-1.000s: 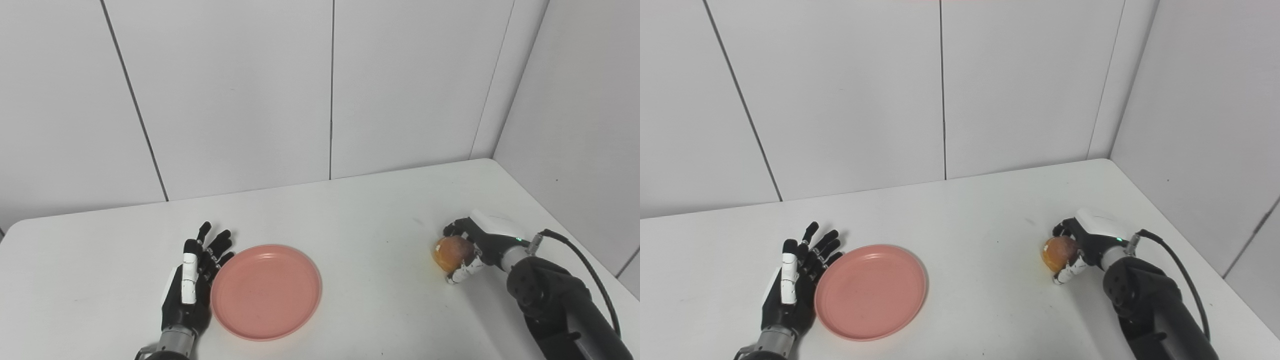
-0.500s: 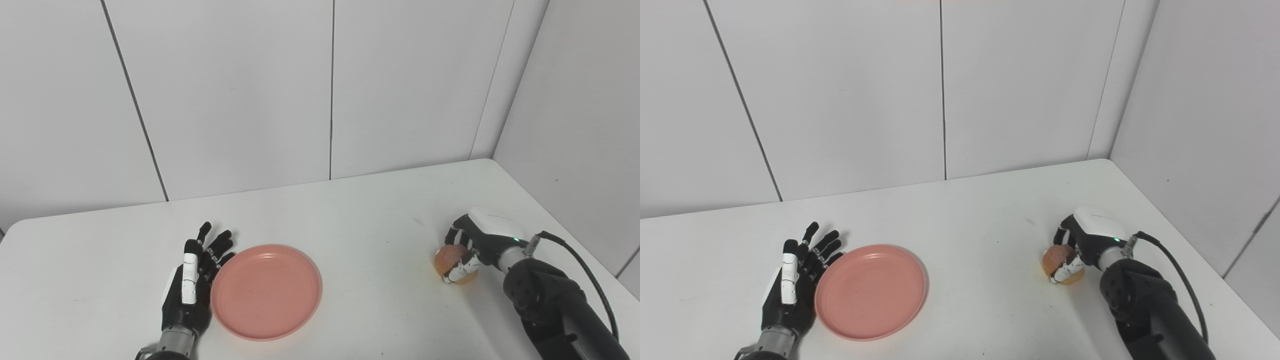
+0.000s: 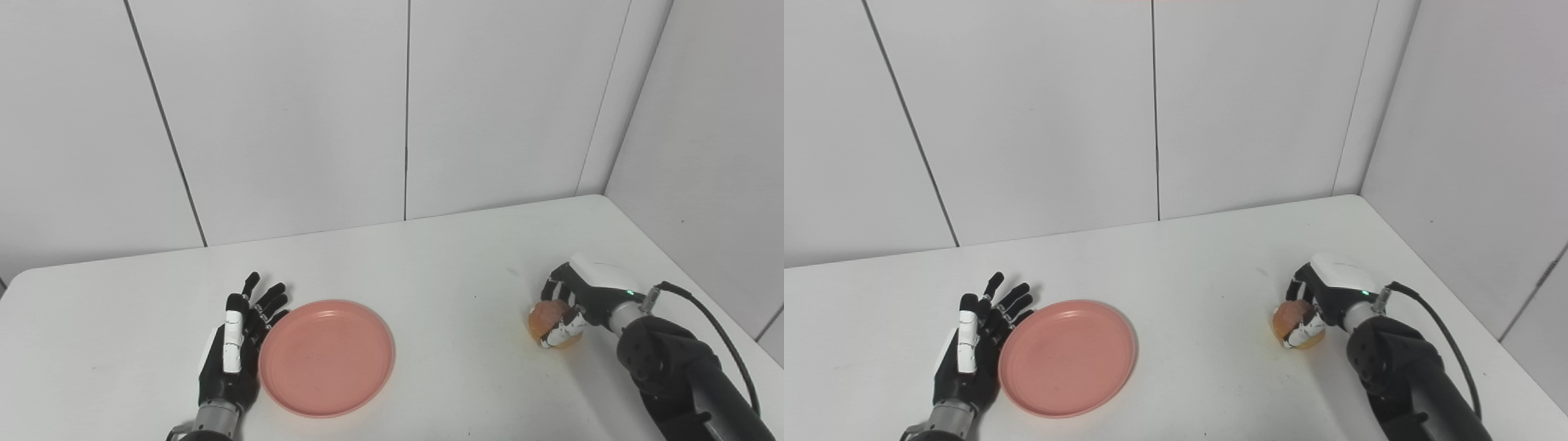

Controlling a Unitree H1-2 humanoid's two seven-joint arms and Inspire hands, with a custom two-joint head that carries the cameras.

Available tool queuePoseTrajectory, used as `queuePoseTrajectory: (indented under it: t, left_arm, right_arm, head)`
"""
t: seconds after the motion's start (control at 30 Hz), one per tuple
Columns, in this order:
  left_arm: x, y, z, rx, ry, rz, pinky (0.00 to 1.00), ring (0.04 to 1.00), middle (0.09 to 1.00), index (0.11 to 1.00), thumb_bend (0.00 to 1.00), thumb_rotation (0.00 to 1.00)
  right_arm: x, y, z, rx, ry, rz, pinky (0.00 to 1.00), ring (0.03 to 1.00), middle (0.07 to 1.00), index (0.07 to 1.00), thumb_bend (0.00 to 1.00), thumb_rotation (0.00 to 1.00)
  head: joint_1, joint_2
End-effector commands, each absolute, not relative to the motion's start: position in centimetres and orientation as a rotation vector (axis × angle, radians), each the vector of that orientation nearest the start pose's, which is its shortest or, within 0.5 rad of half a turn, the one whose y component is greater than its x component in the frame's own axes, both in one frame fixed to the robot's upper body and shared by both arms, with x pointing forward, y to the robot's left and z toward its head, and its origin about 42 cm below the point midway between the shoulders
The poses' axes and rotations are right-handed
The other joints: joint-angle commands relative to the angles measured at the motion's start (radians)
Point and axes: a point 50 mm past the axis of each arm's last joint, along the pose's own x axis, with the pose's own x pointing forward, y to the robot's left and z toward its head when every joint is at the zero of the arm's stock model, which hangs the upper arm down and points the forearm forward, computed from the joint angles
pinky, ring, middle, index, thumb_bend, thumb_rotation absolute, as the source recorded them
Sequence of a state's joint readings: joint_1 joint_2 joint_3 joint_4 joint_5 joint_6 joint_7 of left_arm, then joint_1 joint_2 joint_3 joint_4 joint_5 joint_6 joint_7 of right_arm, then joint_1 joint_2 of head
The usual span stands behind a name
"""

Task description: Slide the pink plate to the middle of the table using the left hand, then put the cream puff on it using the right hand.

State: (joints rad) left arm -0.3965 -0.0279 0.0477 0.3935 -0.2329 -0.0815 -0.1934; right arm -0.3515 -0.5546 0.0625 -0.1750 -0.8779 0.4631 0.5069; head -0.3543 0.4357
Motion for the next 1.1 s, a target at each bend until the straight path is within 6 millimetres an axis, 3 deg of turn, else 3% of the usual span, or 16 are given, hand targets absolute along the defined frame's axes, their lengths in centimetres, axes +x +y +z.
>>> queuePoseTrajectory:
  t: [0.0,0.07,0.13,0.17,0.33,0.47,0.53,0.8,1.0,1.07]
  left_arm:
    - [38.1,16.5,8.6,-0.268,0.044,-0.224,0.85,0.880,0.853,0.956,0.81,0.95]
    - [38.1,16.4,8.6,-0.269,0.044,-0.225,0.86,0.881,0.852,0.956,0.80,0.95]
    - [38.2,16.3,8.7,-0.271,0.042,-0.227,0.86,0.881,0.853,0.956,0.80,0.95]
    - [38.2,16.2,8.7,-0.272,0.041,-0.229,0.86,0.883,0.854,0.955,0.81,0.94]
    - [38.1,15.8,8.7,-0.269,0.038,-0.232,0.87,0.887,0.857,0.964,0.81,0.94]
    - [38.1,15.3,8.7,-0.274,0.041,-0.232,0.87,0.889,0.855,0.968,0.83,0.93]
    - [38.0,14.9,8.7,-0.278,0.041,-0.229,0.85,0.882,0.851,0.959,0.83,0.91]
    - [37.7,13.3,8.7,-0.265,0.034,-0.220,0.81,0.854,0.840,0.937,0.81,0.93]
    - [37.8,12.6,9.1,-0.236,0.021,-0.227,0.82,0.865,0.833,0.945,0.82,0.95]
    - [37.8,12.6,9.3,-0.232,0.018,-0.227,0.83,0.863,0.832,0.949,0.83,0.94]
  right_arm:
    - [36.9,-33.5,29.1,-1.324,0.058,-0.057,0.15,0.215,0.469,0.481,0.53,0.00]
    - [36.6,-32.6,30.0,-1.321,-0.006,-0.053,0.16,0.227,0.470,0.481,0.53,0.00]
    - [36.3,-31.7,30.8,-1.313,-0.072,-0.047,0.16,0.234,0.401,0.496,0.53,0.00]
    - [36.0,-31.2,31.3,-1.308,-0.104,-0.043,0.16,0.228,0.448,0.486,0.53,0.00]
    - [35.2,-29.1,32.7,-1.282,-0.194,-0.024,0.18,0.248,0.470,0.481,0.53,0.00]
    - [34.9,-28.1,33.0,-1.251,-0.241,-0.001,0.18,0.251,0.398,0.507,0.52,0.00]
    - [34.8,-27.6,33.0,-1.228,-0.251,0.014,0.19,0.260,0.452,0.489,0.53,0.00]
    - [35.7,-25.5,32.9,-1.185,-0.265,0.070,0.18,0.252,0.471,0.482,0.53,0.00]
    - [36.8,-23.3,33.2,-1.182,-0.303,0.128,0.19,0.263,0.397,0.510,0.52,0.00]
    - [37.2,-22.3,33.3,-1.166,-0.310,0.144,0.17,0.247,0.459,0.487,0.53,0.00]
  head:
    - [0.003,0.002]
    - [0.008,0.003]
    - [0.013,0.004]
    - [0.019,0.005]
    - [0.045,0.006]
    - [0.083,0.008]
    - [0.108,0.009]
    - [0.218,0.020]
    - [0.301,0.024]
    - [0.312,0.025]
